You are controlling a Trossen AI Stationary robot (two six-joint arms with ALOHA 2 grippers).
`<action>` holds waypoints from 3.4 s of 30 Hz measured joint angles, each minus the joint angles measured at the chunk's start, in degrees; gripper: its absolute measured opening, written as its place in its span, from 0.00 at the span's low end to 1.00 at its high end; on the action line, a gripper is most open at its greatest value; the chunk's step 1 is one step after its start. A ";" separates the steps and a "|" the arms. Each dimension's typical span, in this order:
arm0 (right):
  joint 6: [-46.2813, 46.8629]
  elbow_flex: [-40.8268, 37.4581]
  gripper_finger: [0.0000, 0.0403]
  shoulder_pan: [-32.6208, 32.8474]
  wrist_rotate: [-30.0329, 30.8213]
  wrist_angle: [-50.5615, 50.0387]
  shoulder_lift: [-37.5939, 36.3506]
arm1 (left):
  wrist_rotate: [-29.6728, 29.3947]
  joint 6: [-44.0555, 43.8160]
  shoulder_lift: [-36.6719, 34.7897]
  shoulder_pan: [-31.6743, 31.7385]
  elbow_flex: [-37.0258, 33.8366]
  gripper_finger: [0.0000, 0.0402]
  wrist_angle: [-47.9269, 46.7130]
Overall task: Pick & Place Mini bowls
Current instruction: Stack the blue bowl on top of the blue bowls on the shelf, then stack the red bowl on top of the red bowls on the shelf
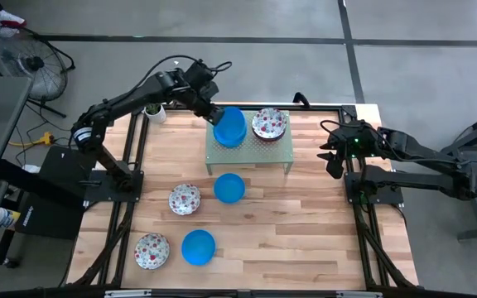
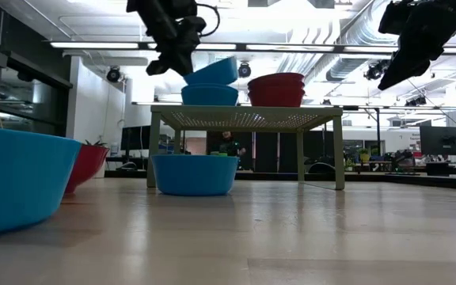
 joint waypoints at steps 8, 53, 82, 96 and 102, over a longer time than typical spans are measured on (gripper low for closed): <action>0.22 0.00 0.35 0.01 0.02 0.00 0.00 | -1.61 0.84 0.07 0.00 0.00 0.00 -5.14; 0.42 0.00 0.35 0.01 -1.05 -0.10 -0.01 | -6.07 18.73 0.00 0.00 8.49 0.07 -4.07; 0.78 0.00 0.35 -0.01 -0.37 -0.15 -0.02 | -13.65 18.69 9.44 -5.66 8.18 0.00 3.24; 0.79 0.00 0.35 0.01 -0.37 -0.15 -0.01 | -17.36 21.47 8.40 -6.16 23.52 0.00 -17.98; 0.79 0.00 0.35 -0.01 -0.36 -0.15 0.00 | -18.69 18.33 8.28 -7.62 24.33 0.00 -29.40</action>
